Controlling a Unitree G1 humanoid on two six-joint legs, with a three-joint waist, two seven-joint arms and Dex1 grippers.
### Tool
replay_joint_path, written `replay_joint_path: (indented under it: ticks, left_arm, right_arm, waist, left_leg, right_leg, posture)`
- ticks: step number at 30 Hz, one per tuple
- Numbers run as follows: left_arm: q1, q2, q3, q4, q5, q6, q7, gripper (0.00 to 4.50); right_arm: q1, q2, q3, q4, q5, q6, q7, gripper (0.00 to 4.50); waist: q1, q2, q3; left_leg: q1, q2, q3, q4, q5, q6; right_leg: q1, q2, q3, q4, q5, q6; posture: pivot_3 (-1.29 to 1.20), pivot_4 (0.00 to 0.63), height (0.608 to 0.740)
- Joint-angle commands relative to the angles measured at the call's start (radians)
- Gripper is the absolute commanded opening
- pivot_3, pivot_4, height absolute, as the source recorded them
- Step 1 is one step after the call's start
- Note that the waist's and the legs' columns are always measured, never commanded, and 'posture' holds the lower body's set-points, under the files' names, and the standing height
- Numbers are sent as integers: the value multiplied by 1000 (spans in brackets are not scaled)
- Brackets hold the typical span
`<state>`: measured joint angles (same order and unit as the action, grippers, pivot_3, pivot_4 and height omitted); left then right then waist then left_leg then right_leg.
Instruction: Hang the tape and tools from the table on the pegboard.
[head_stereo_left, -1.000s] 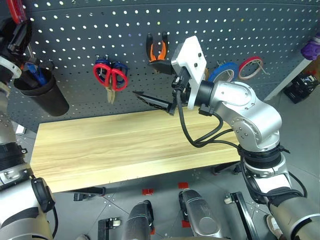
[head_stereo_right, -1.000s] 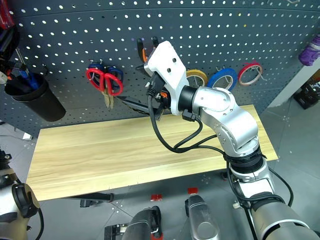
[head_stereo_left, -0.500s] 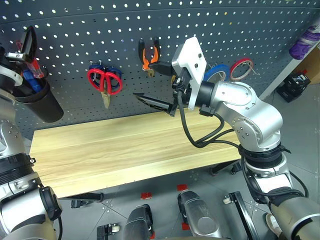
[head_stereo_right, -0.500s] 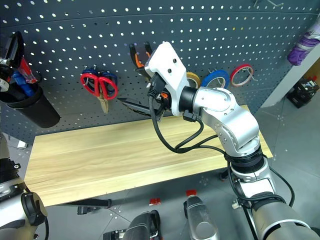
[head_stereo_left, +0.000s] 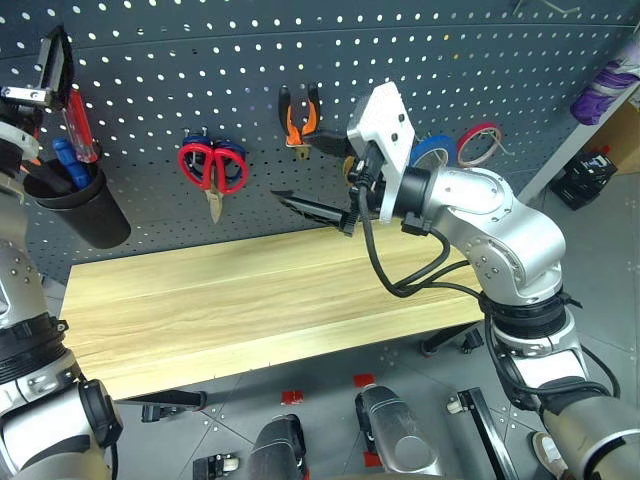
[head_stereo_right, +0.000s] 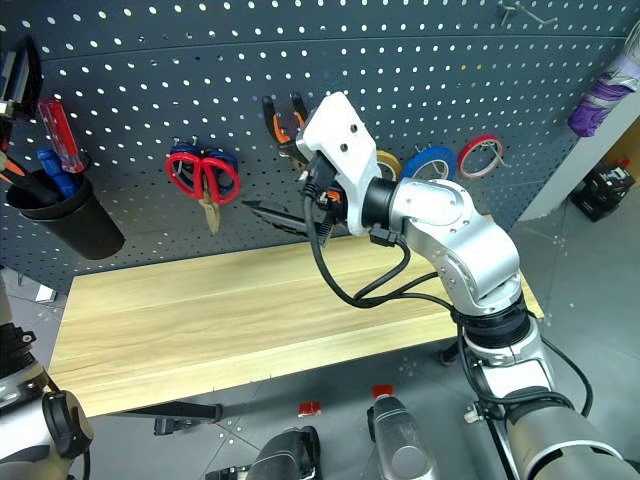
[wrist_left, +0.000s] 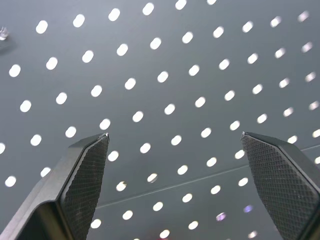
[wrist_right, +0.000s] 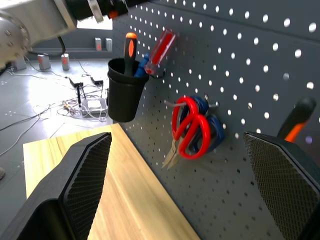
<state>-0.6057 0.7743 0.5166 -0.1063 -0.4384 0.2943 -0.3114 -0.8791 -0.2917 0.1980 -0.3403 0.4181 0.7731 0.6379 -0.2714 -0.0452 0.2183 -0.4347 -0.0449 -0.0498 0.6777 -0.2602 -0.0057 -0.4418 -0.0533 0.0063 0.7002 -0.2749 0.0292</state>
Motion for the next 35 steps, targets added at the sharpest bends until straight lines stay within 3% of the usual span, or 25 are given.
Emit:
replay_joint_path:
  ticks: [1,6,11,13,21,24,26,35]
  left_arm:
    - [31,-12,-9,-157,-66,91,13,4470]
    - [190,-88,-59,-368,-146,275,66,4470]
    - [412,-181,-58,-509,-144,409,167,4470]
    - [483,-231,-24,-535,-170,391,165,4470]
    - [717,-342,-29,-487,-49,234,153,4470]
    - [750,-390,-43,-429,16,162,172,4470]
    - [757,-413,-50,-396,44,123,176,4470]
    - [744,-509,-73,-293,104,21,214,4470]
  right_arm:
    - [18,-6,-18,-48,21,-18,11,4500]
    - [104,-15,-33,-96,39,-18,1,4500]
    - [293,-4,-23,-124,-42,-104,-95,4500]
    - [371,19,-20,-108,-79,-194,-126,4500]
    - [597,78,-60,66,-216,-438,-254,4500]
    - [632,74,-78,172,-274,-548,-290,4500]
    - [645,76,-93,231,-295,-591,-310,4500]
    - [644,64,-177,511,-348,-730,-383,4500]
  waist:
    - [-1,0,-3]
    - [-1,4,-24]
    - [0,7,-41]
    - [3,7,-42]
    - [36,14,-79]
    - [56,16,-92]
    - [72,20,-99]
    - [100,22,-135]
  left_leg:
    - [0,0,0,0,0,0]
    - [1,0,0,0,-1,1]
    - [2,0,0,-1,-2,3]
    - [3,0,1,0,-3,3]
    - [5,-1,2,0,-4,4]
    - [8,-2,3,0,-5,5]
    - [19,-1,2,-2,-8,6]
    - [31,-1,2,-1,-15,9]
  right_leg:
    - [0,0,0,0,0,0]
    - [1,0,1,2,0,0]
    - [2,1,3,2,0,0]
    - [2,1,4,3,0,0]
    - [6,2,7,-3,0,0]
    - [11,2,8,-5,0,0]
    - [23,2,8,-13,-1,0]
    - [37,3,9,-20,-1,1]
  posture:
    - [-281,155,740]
    - [-261,147,740]
    - [-247,140,740]
    - [-239,137,740]
    - [-206,103,740]
    - [-199,86,740]
    - [-197,82,740]
    - [-177,49,740]
